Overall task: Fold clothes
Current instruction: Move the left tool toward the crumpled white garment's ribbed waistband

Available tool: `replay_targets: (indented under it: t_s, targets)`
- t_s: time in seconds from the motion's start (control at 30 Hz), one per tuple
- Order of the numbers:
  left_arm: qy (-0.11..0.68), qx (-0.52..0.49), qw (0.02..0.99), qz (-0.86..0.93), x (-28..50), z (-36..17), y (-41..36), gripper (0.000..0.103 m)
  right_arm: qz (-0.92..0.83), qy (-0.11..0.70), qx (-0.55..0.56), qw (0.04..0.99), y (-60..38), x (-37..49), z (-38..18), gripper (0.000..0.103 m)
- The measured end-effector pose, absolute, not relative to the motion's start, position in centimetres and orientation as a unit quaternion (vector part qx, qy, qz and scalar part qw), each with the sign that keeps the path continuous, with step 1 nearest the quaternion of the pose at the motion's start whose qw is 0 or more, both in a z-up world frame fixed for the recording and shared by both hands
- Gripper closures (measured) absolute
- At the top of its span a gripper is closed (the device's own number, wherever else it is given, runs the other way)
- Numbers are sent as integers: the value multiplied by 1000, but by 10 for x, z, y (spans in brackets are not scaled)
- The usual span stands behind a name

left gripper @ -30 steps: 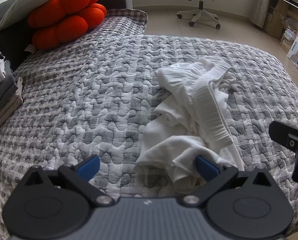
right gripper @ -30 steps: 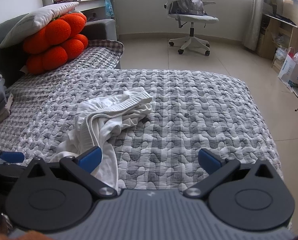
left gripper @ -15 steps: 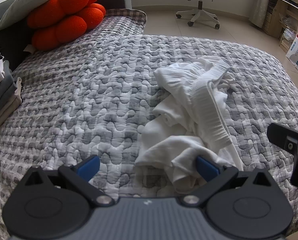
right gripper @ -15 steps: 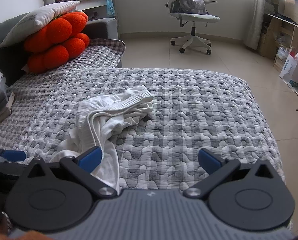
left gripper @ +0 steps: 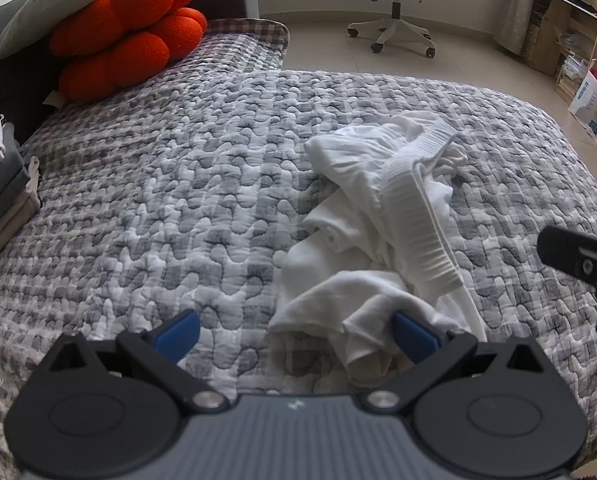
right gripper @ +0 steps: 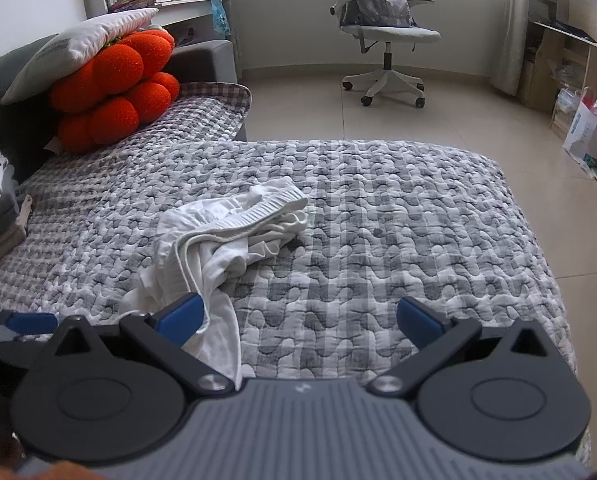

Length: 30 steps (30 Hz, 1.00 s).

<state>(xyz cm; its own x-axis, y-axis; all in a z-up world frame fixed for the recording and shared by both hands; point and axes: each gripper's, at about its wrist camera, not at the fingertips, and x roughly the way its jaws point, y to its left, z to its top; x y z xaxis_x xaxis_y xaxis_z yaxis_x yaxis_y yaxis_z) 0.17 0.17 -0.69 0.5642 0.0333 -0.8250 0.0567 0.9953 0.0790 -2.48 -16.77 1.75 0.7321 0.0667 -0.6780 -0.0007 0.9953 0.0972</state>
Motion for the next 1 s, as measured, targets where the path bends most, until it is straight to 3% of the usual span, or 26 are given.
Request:
replay_targets:
  t_s: [1.0]
  targets:
    - [474, 6, 880, 14, 27, -19, 31, 0, 23, 427, 61, 902, -152, 26, -25, 0]
